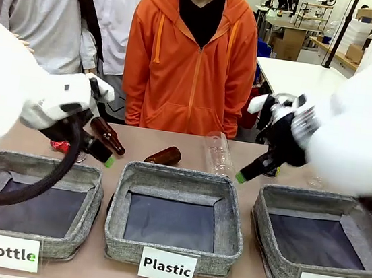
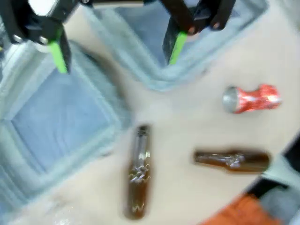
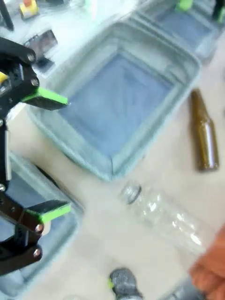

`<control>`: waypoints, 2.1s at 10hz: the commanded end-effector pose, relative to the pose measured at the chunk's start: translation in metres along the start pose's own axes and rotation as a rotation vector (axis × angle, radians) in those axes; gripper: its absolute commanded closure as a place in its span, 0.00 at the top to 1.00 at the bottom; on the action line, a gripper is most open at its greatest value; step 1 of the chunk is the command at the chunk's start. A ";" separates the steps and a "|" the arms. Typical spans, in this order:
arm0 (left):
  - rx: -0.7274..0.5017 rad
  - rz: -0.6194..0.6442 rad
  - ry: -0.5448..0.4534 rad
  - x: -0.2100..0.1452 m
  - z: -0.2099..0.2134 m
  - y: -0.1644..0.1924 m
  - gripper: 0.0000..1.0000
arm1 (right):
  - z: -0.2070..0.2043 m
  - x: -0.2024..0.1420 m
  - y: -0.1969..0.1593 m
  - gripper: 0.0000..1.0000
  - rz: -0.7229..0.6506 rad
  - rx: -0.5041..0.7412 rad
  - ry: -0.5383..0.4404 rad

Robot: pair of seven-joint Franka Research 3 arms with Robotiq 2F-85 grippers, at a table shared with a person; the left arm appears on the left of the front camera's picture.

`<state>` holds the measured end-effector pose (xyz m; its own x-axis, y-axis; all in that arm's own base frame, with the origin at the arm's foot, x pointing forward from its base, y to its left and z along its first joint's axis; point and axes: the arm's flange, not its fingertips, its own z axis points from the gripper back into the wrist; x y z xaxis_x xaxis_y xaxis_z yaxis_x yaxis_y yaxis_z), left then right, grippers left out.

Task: Sort the can waste into the basket.
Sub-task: Pick up the can waste from the table and place it in the right Fabric basket.

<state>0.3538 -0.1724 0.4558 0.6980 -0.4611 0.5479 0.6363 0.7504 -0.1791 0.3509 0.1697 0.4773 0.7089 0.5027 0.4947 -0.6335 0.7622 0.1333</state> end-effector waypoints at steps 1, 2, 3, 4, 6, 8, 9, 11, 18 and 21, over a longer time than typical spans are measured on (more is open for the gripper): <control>-0.281 0.064 -0.010 -0.053 0.082 0.030 1.00 | 0.083 -0.014 -0.029 1.00 -0.280 0.285 0.004; -0.380 0.089 -0.052 -0.078 0.105 0.052 1.00 | 0.108 -0.035 -0.053 1.00 -0.388 0.395 -0.027; -0.439 0.095 -0.101 -0.106 0.127 0.077 1.00 | 0.127 -0.060 -0.086 1.00 -0.414 0.510 -0.073; -0.493 0.193 -0.169 -0.130 0.140 0.107 1.00 | 0.140 -0.088 -0.128 1.00 -0.501 0.625 -0.145; -0.596 0.452 -0.366 -0.183 0.147 0.164 1.00 | 0.149 -0.153 -0.186 1.00 -0.671 0.736 -0.322; -0.675 0.636 -0.470 -0.214 0.141 0.191 1.00 | 0.146 -0.199 -0.218 1.00 -0.824 0.768 -0.419; -0.695 0.711 -0.477 -0.216 0.135 0.206 1.00 | 0.141 -0.215 -0.230 1.00 -0.880 0.788 -0.461; -0.693 0.780 -0.491 -0.212 0.125 0.201 1.00 | 0.130 -0.230 -0.246 1.00 -0.952 0.817 -0.506; -0.699 0.822 -0.487 -0.212 0.122 0.229 1.00 | 0.134 -0.239 -0.248 1.00 -0.971 0.787 -0.469; -0.542 0.788 -0.405 -0.193 0.126 0.215 1.00 | 0.134 -0.239 -0.248 1.00 -0.971 0.787 -0.469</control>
<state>0.3160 0.1519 0.4016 0.8810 0.3805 0.2813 0.1727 0.2950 -0.9398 0.2971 -0.1928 0.4402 0.8976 -0.4257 0.1140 -0.0268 0.2053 0.9783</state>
